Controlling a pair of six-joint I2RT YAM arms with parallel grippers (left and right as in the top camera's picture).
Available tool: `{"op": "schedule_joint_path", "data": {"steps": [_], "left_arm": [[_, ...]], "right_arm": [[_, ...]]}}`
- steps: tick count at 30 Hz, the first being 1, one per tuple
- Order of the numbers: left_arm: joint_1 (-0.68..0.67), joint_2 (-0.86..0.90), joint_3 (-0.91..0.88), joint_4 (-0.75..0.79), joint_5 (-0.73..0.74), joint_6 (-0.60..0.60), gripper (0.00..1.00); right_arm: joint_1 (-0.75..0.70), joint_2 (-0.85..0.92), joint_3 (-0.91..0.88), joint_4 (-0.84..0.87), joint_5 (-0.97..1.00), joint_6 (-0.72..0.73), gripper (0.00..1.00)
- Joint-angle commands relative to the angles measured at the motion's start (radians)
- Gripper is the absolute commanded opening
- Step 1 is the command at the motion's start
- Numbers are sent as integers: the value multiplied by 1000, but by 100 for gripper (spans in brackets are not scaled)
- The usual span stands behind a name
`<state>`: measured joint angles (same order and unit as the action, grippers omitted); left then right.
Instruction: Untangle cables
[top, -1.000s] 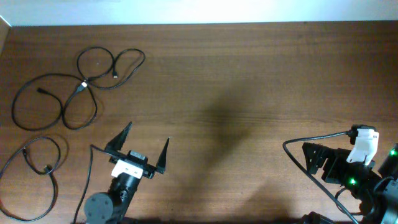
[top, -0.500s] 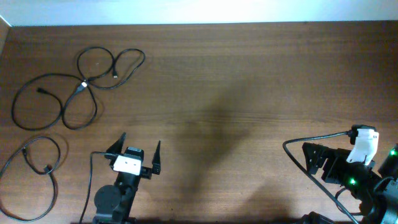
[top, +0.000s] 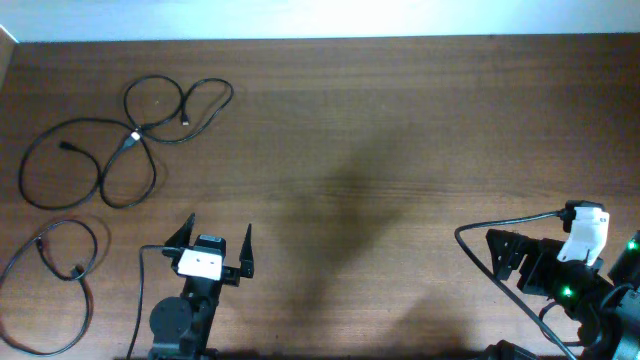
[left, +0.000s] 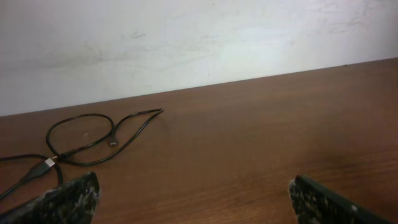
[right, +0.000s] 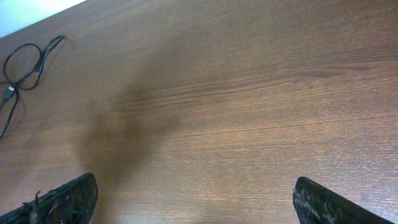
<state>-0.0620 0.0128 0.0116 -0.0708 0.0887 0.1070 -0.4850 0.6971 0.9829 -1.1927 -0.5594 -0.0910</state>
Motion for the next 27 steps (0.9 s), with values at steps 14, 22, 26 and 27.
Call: {"op": "schedule_joint_path", "data": {"steps": [14, 22, 26, 27], "left_arm": [[6, -8, -3, -6, -15, -16, 99], [6, -8, -3, -6, -15, -16, 99], [6, -8, -3, -6, -15, -16, 99], [6, -8, -3, -6, -15, -16, 99]], "right_arm": [[-6, -3, 16, 2, -8, -13, 99], [0, -18, 14, 7, 57, -14, 99], [0, -105, -60, 177, 45, -13, 99], [1, -130, -89, 238, 23, -12, 99]]}}
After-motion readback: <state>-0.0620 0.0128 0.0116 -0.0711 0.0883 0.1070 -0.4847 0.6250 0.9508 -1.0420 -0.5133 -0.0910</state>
